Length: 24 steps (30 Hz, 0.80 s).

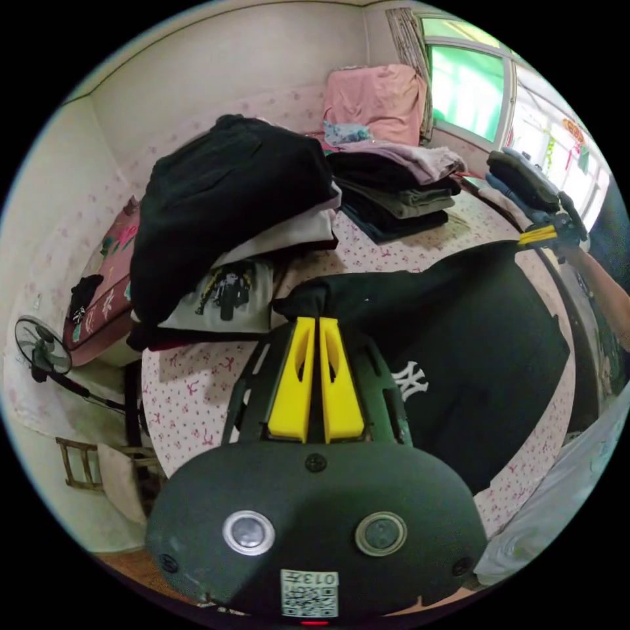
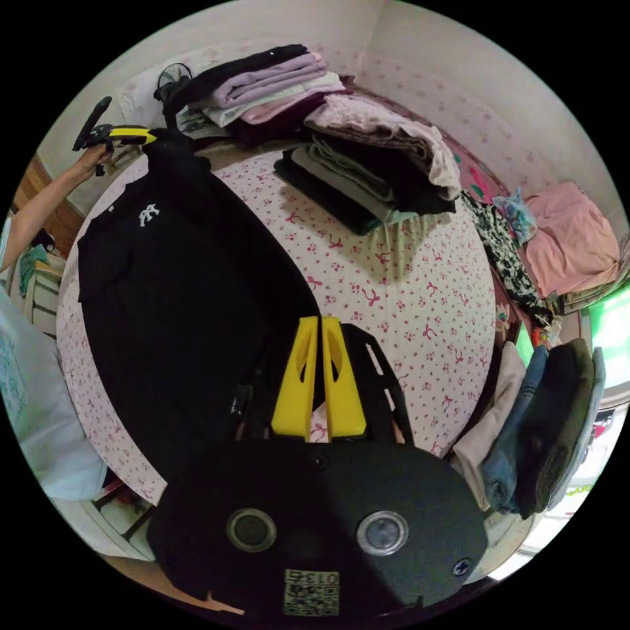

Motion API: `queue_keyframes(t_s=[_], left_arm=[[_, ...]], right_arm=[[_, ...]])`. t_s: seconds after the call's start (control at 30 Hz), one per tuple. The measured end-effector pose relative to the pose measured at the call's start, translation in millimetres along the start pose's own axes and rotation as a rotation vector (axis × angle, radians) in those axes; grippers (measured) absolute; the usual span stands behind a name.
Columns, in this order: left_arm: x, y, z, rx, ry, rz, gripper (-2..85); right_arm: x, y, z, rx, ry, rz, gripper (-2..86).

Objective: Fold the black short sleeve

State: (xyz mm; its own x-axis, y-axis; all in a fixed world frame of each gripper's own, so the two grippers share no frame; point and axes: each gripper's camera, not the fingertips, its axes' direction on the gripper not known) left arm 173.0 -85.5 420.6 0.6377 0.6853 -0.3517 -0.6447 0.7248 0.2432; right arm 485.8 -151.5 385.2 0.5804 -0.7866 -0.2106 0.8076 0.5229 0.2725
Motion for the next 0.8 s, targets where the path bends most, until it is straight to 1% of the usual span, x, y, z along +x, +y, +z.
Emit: queue_keyframes(t_s=[0.1, 0.2, 0.33, 0.5, 0.6, 0.67, 0.73, 0.8], left_arm=[[4.9, 45.8, -29.5, 0.024, 0.035, -0.036, 0.2], [16.9, 88.8, -42.7, -0.008, 0.045, -0.041, 0.2], [32.0, 137.8, -36.5, -0.083, 0.041, -0.051, 0.3], [29.3, 163.8, -22.1, -0.149, 0.056, -0.097, 0.2], [20.1, 164.8, -37.8, -0.118, 0.055, -0.113, 0.2], [16.2, 164.5, -52.6, -0.086, 0.036, -0.099, 0.2], [9.4, 168.1, -65.3, -0.064, 0.030, -0.091, 0.2], [2.9, 174.0, -63.1, -0.077, 0.045, -0.102, 0.2]], right_arm=[[-36.6, 32.7, -19.3, 0.059, 0.039, 0.036, 0.5], [-73.1, 63.6, -25.2, 0.090, 0.042, 0.091, 0.5], [-126.7, 89.2, -1.2, 0.028, 0.090, 0.120, 0.5], [-163.6, 95.3, 35.2, -0.044, 0.153, 0.138, 0.4], [-178.4, 91.3, 36.9, -0.051, 0.210, 0.129, 0.5], [-190.4, 91.3, 29.3, -0.020, 0.251, 0.107, 0.5], [-197.3, 93.8, 30.2, -0.015, 0.252, 0.096, 0.5], [-203.7, 96.5, 38.5, -0.028, 0.239, 0.079, 0.5]])
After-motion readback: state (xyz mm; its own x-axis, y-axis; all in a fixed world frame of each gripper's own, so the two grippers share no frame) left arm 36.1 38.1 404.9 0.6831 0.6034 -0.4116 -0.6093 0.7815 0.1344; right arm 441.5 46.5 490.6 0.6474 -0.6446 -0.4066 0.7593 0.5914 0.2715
